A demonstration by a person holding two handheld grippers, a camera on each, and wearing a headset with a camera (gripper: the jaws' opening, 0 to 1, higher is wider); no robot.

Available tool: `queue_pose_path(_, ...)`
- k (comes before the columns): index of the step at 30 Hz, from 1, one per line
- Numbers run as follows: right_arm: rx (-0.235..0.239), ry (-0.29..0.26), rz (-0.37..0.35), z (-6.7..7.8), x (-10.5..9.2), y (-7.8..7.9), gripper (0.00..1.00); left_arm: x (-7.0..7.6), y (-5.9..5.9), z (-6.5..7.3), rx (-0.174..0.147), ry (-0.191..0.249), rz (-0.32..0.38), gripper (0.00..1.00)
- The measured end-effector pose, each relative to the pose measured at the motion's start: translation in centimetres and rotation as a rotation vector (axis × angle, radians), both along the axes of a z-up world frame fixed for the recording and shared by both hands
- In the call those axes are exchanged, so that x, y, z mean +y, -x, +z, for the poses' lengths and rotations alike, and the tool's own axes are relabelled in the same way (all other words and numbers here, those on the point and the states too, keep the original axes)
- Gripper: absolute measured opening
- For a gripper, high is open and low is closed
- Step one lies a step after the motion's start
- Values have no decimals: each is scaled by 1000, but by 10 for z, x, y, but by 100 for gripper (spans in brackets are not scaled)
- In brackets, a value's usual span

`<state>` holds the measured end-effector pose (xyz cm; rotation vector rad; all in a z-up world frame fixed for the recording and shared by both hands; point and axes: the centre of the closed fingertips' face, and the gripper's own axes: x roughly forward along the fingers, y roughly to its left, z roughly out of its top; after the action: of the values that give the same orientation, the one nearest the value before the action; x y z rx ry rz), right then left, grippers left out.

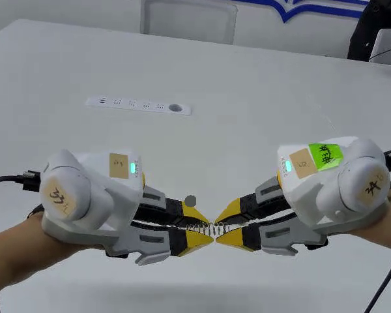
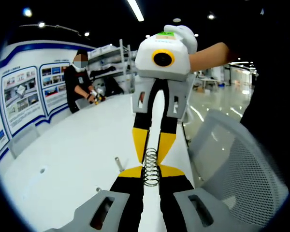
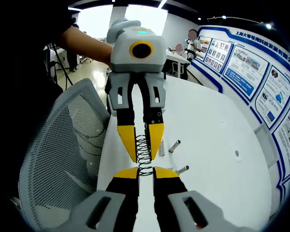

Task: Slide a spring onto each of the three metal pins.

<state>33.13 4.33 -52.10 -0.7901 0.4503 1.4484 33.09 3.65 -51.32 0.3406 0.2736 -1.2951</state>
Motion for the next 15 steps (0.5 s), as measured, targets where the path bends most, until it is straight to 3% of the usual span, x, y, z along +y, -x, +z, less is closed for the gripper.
queue_pose_path(4, 26, -47, 5, 8, 3, 2, 11, 1, 0, -4, -14, -24, -6, 10)
queue_pose_path(15, 69, -133, -26, 26, 10, 4, 11, 3, -3, -1, -35, -38, 2, 10)
